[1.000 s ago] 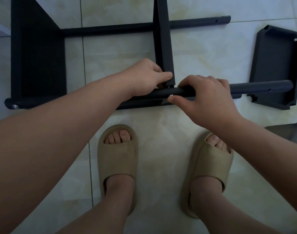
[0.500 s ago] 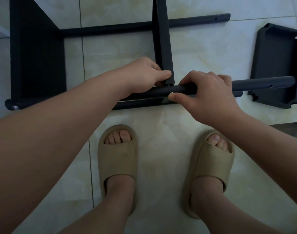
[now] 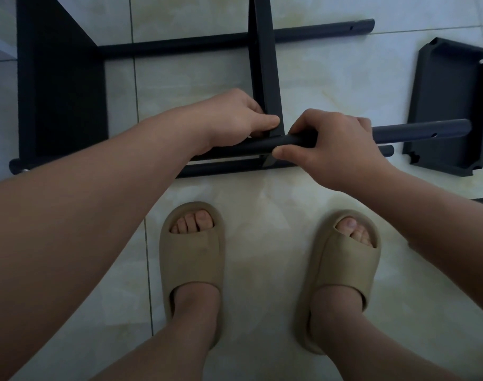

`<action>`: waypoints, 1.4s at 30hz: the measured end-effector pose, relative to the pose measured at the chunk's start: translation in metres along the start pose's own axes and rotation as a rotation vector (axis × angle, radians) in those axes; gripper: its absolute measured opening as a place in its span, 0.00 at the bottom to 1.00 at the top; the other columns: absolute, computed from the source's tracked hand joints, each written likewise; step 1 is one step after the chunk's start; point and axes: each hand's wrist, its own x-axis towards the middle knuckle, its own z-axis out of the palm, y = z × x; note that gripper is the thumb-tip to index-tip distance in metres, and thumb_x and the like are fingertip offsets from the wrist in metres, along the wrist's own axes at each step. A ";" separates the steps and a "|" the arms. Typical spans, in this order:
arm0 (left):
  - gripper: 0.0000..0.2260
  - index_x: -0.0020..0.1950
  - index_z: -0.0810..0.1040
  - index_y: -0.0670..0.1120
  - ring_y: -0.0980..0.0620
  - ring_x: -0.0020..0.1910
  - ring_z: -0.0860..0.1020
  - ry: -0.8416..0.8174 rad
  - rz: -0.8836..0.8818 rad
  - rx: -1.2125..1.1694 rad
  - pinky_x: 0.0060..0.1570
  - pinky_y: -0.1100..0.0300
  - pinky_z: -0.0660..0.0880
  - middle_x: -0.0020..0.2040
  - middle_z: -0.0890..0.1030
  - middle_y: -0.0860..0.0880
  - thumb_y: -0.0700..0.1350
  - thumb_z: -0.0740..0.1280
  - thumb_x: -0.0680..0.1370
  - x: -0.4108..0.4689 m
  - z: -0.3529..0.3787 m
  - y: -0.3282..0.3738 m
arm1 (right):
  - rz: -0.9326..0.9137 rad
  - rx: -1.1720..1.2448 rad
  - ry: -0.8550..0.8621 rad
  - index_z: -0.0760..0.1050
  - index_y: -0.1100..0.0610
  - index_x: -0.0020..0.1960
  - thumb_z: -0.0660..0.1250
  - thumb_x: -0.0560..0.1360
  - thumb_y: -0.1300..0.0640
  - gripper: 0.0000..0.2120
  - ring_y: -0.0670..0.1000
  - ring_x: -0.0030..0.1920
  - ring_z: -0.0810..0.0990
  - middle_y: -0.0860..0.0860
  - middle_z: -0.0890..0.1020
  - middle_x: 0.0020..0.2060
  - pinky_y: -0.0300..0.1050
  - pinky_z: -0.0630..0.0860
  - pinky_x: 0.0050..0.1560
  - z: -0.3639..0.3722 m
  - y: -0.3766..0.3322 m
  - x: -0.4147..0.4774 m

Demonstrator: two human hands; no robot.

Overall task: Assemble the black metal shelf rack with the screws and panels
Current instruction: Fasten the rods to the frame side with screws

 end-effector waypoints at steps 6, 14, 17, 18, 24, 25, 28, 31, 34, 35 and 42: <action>0.15 0.44 0.84 0.44 0.52 0.37 0.76 0.058 -0.049 -0.003 0.40 0.58 0.72 0.37 0.82 0.49 0.57 0.70 0.77 -0.005 0.003 0.006 | -0.038 -0.068 -0.034 0.74 0.48 0.45 0.70 0.69 0.30 0.22 0.50 0.43 0.74 0.42 0.76 0.36 0.48 0.60 0.58 -0.002 0.001 0.005; 0.10 0.60 0.75 0.47 0.45 0.51 0.71 0.216 -0.098 0.186 0.43 0.57 0.64 0.52 0.73 0.47 0.49 0.58 0.84 -0.047 -0.010 0.046 | -0.080 -0.188 -0.276 0.55 0.46 0.81 0.42 0.66 0.19 0.50 0.52 0.82 0.51 0.45 0.61 0.80 0.65 0.38 0.78 -0.038 -0.005 -0.033; 0.08 0.55 0.75 0.47 0.47 0.46 0.70 0.229 -0.059 0.280 0.38 0.57 0.64 0.47 0.73 0.47 0.48 0.58 0.84 -0.069 -0.008 0.074 | -0.092 -0.241 -0.227 0.46 0.44 0.82 0.38 0.70 0.21 0.47 0.52 0.82 0.42 0.44 0.50 0.83 0.65 0.37 0.78 -0.065 0.005 -0.061; 0.10 0.56 0.76 0.46 0.48 0.45 0.72 0.218 -0.037 0.326 0.39 0.57 0.65 0.48 0.75 0.47 0.49 0.58 0.84 -0.076 -0.004 0.086 | -0.086 -0.266 -0.214 0.44 0.43 0.82 0.37 0.71 0.22 0.45 0.52 0.82 0.40 0.43 0.47 0.83 0.65 0.36 0.78 -0.075 0.009 -0.071; 0.21 0.75 0.67 0.49 0.42 0.68 0.71 0.129 0.101 0.570 0.62 0.53 0.69 0.71 0.73 0.44 0.54 0.57 0.83 -0.103 0.042 0.155 | -0.003 -0.430 -0.147 0.36 0.42 0.82 0.33 0.73 0.25 0.42 0.54 0.81 0.32 0.43 0.38 0.82 0.65 0.34 0.78 -0.124 0.054 -0.138; 0.22 0.77 0.64 0.50 0.41 0.70 0.69 0.114 0.129 0.614 0.67 0.50 0.68 0.73 0.71 0.44 0.54 0.56 0.83 -0.105 0.052 0.165 | 0.023 -0.453 -0.140 0.35 0.41 0.82 0.33 0.72 0.25 0.42 0.54 0.80 0.31 0.43 0.37 0.82 0.64 0.34 0.78 -0.132 0.067 -0.149; 0.24 0.79 0.59 0.53 0.40 0.74 0.64 0.073 0.244 0.754 0.71 0.44 0.64 0.77 0.66 0.47 0.55 0.56 0.83 -0.107 0.089 0.189 | 0.118 -0.466 -0.136 0.33 0.41 0.81 0.30 0.70 0.25 0.43 0.53 0.80 0.30 0.41 0.34 0.81 0.63 0.33 0.77 -0.150 0.108 -0.186; 0.25 0.79 0.59 0.54 0.41 0.76 0.61 0.012 0.343 0.837 0.72 0.42 0.63 0.78 0.64 0.49 0.56 0.56 0.82 -0.103 0.132 0.206 | 0.213 -0.438 -0.131 0.35 0.41 0.82 0.32 0.71 0.25 0.42 0.53 0.81 0.32 0.41 0.36 0.81 0.63 0.34 0.77 -0.155 0.149 -0.220; 0.26 0.80 0.56 0.54 0.42 0.77 0.58 -0.089 0.384 0.902 0.72 0.41 0.62 0.80 0.61 0.50 0.57 0.56 0.83 -0.091 0.176 0.211 | 0.305 -0.417 -0.142 0.37 0.41 0.82 0.36 0.74 0.27 0.40 0.54 0.82 0.35 0.42 0.38 0.82 0.65 0.37 0.78 -0.148 0.189 -0.245; 0.27 0.80 0.55 0.54 0.41 0.77 0.58 -0.116 0.388 0.921 0.72 0.41 0.62 0.80 0.60 0.50 0.57 0.55 0.83 -0.085 0.190 0.210 | 0.330 -0.407 -0.149 0.37 0.41 0.82 0.36 0.74 0.27 0.40 0.54 0.82 0.36 0.42 0.39 0.82 0.65 0.38 0.78 -0.143 0.201 -0.250; 0.28 0.81 0.52 0.53 0.41 0.68 0.74 -0.318 0.262 0.803 0.65 0.44 0.73 0.77 0.65 0.45 0.55 0.58 0.83 -0.040 0.264 0.180 | 0.399 -0.280 -0.259 0.42 0.41 0.82 0.44 0.80 0.32 0.34 0.52 0.82 0.45 0.43 0.49 0.83 0.62 0.45 0.78 -0.088 0.262 -0.246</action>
